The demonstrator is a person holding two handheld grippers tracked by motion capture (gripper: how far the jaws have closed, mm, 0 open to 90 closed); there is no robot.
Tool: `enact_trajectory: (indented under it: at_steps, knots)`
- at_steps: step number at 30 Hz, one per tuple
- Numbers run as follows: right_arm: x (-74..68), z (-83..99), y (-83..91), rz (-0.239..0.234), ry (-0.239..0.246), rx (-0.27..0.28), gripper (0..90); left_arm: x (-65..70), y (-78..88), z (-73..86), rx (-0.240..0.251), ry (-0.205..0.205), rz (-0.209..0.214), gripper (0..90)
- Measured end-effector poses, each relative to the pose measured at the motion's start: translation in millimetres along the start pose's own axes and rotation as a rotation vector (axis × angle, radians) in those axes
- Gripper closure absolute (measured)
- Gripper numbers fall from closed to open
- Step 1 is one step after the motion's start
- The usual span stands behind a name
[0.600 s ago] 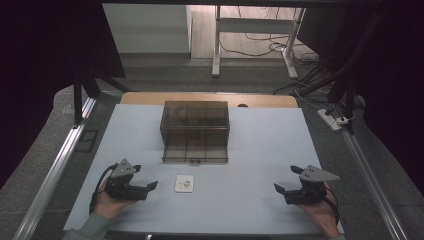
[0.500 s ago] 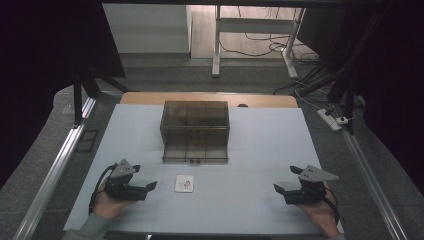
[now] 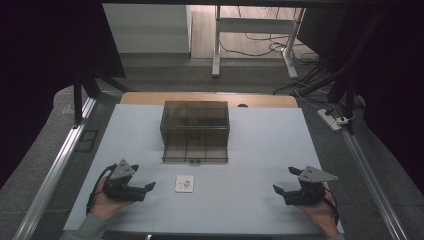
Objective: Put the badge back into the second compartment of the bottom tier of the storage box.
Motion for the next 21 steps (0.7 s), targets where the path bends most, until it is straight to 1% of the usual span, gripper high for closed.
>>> enact_trajectory:
  at_steps: [5, 10, 15, 21]
  knots:
    - [-0.9, -0.5, -1.3, 0.000, 0.002, -0.003, 12.1, -1.1, 1.4, -1.4, 0.003, -0.008, -0.002, 12.7]
    - [-0.7, 0.0, -1.6, 0.002, -0.003, -0.011, 12.5, 0.8, 5.9, -7.2, 0.015, -0.032, -0.002, 12.7]
    - [-1.2, 0.0, -2.0, 0.007, 0.008, -0.017, 12.9, 0.4, 6.4, -11.1, 0.021, -0.037, 0.007, 12.7]
    - [-1.3, 0.1, -2.8, 0.002, 0.005, -0.013, 13.2, 0.5, 6.5, -13.8, 0.024, -0.040, 0.017, 12.7]
Point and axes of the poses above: each handheld gripper's, and its own axes: y roughly backward along the jaws, z roughly out of its underside, x roughly to its right, the point moved 2 cm from there along -y, roughly forward along the jaws, and after that the axes turned 11 degrees about -z, right-handed, at the moved point
